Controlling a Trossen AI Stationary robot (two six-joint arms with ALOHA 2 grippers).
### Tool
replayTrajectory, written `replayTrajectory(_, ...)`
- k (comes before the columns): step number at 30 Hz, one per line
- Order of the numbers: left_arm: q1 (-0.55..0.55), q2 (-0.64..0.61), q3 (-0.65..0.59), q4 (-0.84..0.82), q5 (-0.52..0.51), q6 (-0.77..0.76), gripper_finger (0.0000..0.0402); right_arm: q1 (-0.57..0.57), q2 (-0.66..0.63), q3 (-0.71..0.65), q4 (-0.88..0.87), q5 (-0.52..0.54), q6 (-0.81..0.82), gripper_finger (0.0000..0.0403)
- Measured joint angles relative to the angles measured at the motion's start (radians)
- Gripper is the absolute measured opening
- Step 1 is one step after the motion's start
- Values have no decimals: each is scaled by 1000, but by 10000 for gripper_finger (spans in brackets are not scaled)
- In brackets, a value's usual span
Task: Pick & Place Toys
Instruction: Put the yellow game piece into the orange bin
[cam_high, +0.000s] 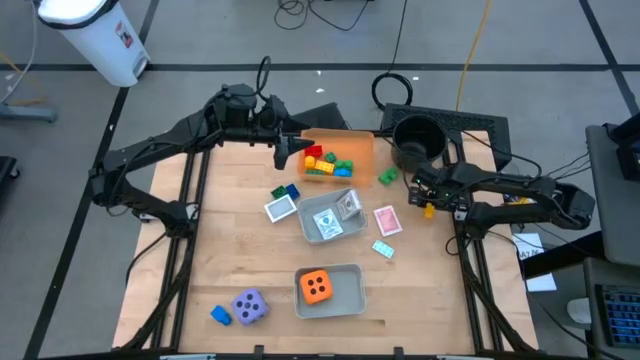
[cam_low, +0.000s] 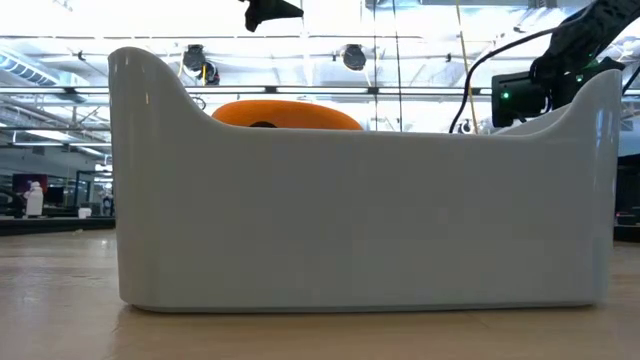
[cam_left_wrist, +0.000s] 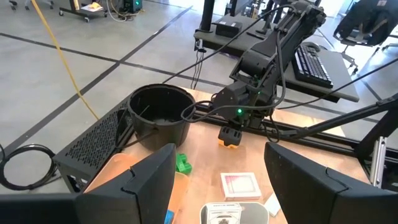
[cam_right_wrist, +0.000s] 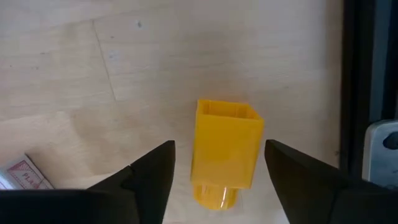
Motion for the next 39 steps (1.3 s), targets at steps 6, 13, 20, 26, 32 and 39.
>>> replayTrajectory(6,0,0,0,0,0,-1,253,0,0,0,0,0,-1,179)
replayTrajectory(13,0,0,0,1,0,-4,253,0,0,0,-1,0,-21,129)
replayTrajectory(20,0,0,0,1,0,-9,253,0,-38,0,-1,1,-31,129)
replayTrajectory(26,0,0,0,1,0,-9,253,0,-123,19,-8,4,-28,129)
replayTrajectory(32,0,0,0,3,-1,-10,253,0,-181,56,-7,5,-28,129)
replayTrajectory(39,0,0,0,4,0,-20,253,0,-252,80,252,-27,-30,129)
